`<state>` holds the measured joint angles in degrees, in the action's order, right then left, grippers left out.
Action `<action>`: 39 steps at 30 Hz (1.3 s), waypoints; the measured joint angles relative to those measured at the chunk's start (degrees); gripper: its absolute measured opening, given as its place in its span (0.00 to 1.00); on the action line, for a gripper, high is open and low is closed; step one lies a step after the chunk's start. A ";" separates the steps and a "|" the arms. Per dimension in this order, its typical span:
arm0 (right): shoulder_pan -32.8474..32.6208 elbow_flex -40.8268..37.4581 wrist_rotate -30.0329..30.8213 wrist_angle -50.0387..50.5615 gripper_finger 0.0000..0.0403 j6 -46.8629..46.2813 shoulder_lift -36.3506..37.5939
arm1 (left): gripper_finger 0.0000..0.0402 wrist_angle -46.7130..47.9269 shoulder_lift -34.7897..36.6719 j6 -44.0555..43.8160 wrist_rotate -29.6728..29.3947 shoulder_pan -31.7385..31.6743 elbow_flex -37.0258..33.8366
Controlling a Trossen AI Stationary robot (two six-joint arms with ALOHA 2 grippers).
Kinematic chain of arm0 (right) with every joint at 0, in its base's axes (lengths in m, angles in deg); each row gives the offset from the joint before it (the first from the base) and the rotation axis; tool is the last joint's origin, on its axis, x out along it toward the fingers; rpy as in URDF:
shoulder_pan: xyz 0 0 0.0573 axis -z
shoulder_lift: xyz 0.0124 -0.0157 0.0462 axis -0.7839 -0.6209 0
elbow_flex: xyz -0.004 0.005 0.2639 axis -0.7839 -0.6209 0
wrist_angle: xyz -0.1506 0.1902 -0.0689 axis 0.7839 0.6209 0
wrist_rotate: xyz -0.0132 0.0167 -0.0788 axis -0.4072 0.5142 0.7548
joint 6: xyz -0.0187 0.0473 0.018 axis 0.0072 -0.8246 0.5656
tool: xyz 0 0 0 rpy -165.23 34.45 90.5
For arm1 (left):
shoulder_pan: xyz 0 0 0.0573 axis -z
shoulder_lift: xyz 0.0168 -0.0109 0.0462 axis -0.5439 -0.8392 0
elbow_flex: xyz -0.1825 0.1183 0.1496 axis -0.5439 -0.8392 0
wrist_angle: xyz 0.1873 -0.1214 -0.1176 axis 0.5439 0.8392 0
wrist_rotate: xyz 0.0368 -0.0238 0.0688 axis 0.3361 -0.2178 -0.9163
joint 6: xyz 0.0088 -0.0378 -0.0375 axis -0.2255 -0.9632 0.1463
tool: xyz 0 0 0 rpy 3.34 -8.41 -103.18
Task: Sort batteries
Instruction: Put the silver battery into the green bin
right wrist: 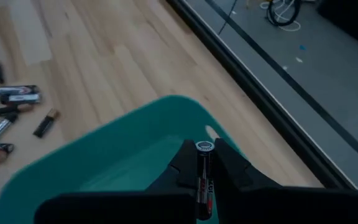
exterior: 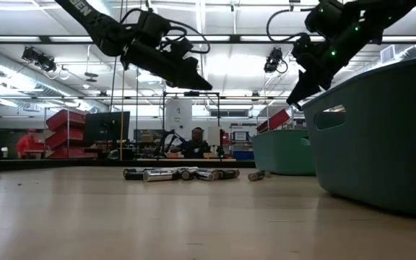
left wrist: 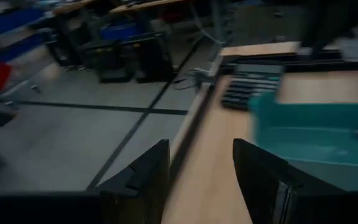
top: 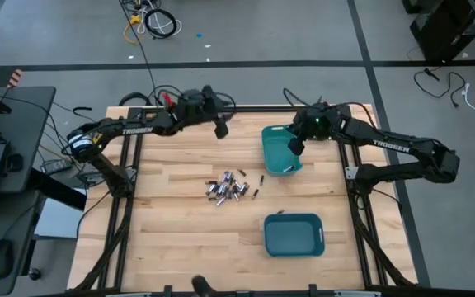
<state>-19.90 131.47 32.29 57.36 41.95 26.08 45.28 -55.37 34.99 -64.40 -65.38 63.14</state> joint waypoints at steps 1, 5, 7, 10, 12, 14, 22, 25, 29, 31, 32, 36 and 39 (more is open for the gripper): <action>0.68 0.00 -1.28 -0.50 0.04 0.50 -0.09 | 0.44 0.01 0.00 0.07 0.00 -1.20 0.21; 3.81 0.00 -5.68 -4.63 0.04 1.88 -0.16 | 0.44 -0.08 0.00 0.20 0.00 -5.70 1.00; 5.90 0.00 -7.78 -6.93 0.04 2.11 -0.16 | 0.44 -0.95 0.00 0.20 0.01 -7.64 1.16; 9.11 0.00 -11.95 -9.55 0.04 2.11 -0.36 | 0.44 -2.67 0.00 0.29 2.41 -10.34 1.18; 11.21 0.02 -15.03 -10.30 0.04 1.93 -0.95 | 0.44 -3.10 0.00 1.03 5.30 -11.70 1.24; 13.22 0.02 -17.55 -10.33 0.04 2.13 -1.99 | 0.44 -3.06 0.00 1.64 8.72 -12.83 1.25; 17.95 0.02 -27.80 -14.72 0.04 -3.77 -10.49 | 0.44 -7.01 -0.02 5.95 25.62 -15.82 1.26; 18.38 0.02 -30.60 -17.08 0.04 -4.32 -13.15 | 0.44 -8.67 -0.02 5.94 26.54 -16.34 1.26; 19.54 0.02 -30.65 -19.12 0.04 -3.82 -14.93 | 0.44 -9.79 -0.04 5.82 26.51 -17.43 1.26; 20.35 0.04 -30.67 -20.15 0.04 -3.79 -15.14 | 0.44 -9.83 -0.04 5.52 26.49 -17.93 1.25; 20.76 0.04 -30.67 -20.28 0.04 -3.75 -15.16 | 0.44 -9.91 -0.04 5.23 26.47 -18.18 1.25; 21.84 0.04 -30.67 -20.36 0.04 -3.56 -15.03 | 0.44 -10.18 -0.04 4.99 26.38 -18.70 1.24; 22.12 0.04 -32.03 -16.46 0.04 -3.28 -14.08 | 0.44 -10.80 -0.04 4.87 26.36 -18.70 1.24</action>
<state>2.22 131.52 0.26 40.90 38.67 12.00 34.48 -55.42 39.86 -38.04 -84.08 64.38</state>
